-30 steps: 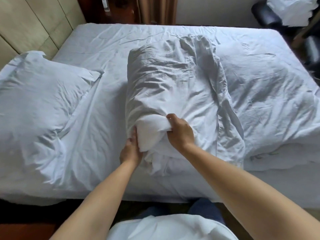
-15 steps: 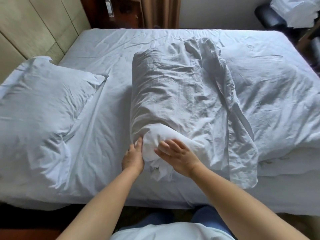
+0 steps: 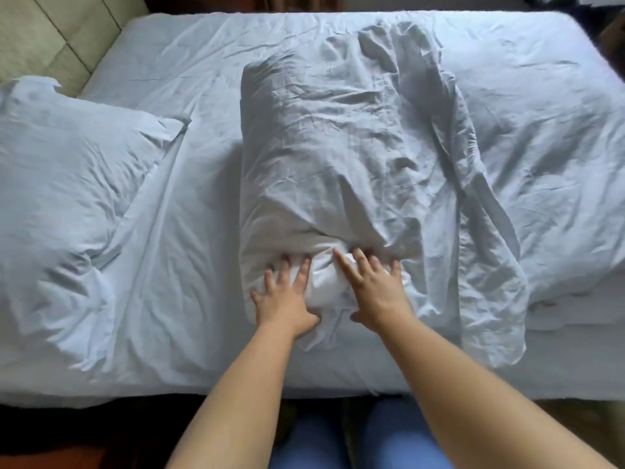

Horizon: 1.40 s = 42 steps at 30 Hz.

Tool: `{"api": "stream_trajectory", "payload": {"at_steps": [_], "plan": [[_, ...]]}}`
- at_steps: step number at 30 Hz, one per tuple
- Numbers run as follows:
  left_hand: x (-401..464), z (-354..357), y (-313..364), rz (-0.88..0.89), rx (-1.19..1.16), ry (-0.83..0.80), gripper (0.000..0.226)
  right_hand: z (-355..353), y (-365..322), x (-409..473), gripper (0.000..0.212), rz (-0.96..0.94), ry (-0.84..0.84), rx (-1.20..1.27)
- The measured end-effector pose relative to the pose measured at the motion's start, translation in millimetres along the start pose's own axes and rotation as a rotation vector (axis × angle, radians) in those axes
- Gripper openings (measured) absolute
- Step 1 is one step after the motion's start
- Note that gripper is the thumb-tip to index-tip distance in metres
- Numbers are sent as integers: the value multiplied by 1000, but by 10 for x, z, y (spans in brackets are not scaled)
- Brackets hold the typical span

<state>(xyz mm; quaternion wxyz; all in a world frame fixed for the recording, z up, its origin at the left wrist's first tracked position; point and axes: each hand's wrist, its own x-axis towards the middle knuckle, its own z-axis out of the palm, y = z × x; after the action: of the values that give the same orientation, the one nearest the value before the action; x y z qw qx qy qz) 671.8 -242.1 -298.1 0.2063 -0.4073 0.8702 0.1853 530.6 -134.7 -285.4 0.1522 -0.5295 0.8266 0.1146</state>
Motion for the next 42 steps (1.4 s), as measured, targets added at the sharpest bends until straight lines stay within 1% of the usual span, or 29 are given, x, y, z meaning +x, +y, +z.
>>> {"api": "stream_trajectory", "payload": {"at_steps": [2, 4, 5, 7, 10, 12, 14, 15, 17, 19, 21, 24, 27, 29, 31, 33, 35, 36, 38, 40, 42], "plan": [[29, 104, -44, 0, 35, -14, 116, 185, 47, 90, 130, -22, -3, -36], [65, 313, -114, 2, 52, 3, 119, 455, 86, 165, 131, -27, 28, -75], [87, 435, -134, -11, 40, 30, 118, 576, 78, 213, 130, -29, 90, -99], [129, 618, -114, -50, 25, 113, 118, 838, 45, 340, 125, -36, 272, -108], [192, 785, -96, -66, 66, 260, 119, 1011, 95, 441, 107, -69, 523, -82], [224, 881, -169, -13, 76, 446, 118, 963, 152, 415, 100, -83, 625, 13], [241, 935, -219, 8, 26, 599, 112, 803, 179, 349, 93, -32, 632, 179], [223, 919, -218, 1, -5, 639, 109, 677, 173, 308, 83, 17, 615, 273], [143, 824, -140, -18, -70, 693, 105, 423, 140, 239, 58, 132, 537, 414], [42, 695, -7, -3, -124, 723, 99, 243, 108, 179, 45, 196, 464, 465], [-60, 594, 138, 15, -124, 755, 94, 81, 54, 96, 42, 161, 463, 493], [-81, 437, 297, -60, -108, 781, 100, -165, -14, 12, 42, 84, 550, 530], [26, 266, 192, -147, -106, 830, 90, -351, 1, -34, 40, 12, 690, 527], [32, 183, 31, -149, -117, 835, 86, -396, 26, -75, 42, -23, 749, 485], [-19, 163, -77, -99, -130, 807, 82, -385, 29, -103, 46, -39, 784, 438], [-134, 164, -113, -12, -116, 752, 76, -335, 48, -159, 44, -44, 804, 375], [-191, 103, -193, 133, 57, 731, 68, -346, 102, -198, 41, -64, 854, 292], [-207, 4, -233, 196, 177, 759, 65, -395, 131, -213, 38, -85, 893, 266], [-250, -342, -279, 289, 341, 896, 63, -597, 187, -223, 34, -114, 1020, 230], [-397, -681, -269, 367, 400, 1027, 65, -777, 267, -229, 33, -118, 1152, 178], [-527, -716, -306, 482, 440, 1067, 61, -714, 395, -225, 31, -163, 1191, 102]]}}
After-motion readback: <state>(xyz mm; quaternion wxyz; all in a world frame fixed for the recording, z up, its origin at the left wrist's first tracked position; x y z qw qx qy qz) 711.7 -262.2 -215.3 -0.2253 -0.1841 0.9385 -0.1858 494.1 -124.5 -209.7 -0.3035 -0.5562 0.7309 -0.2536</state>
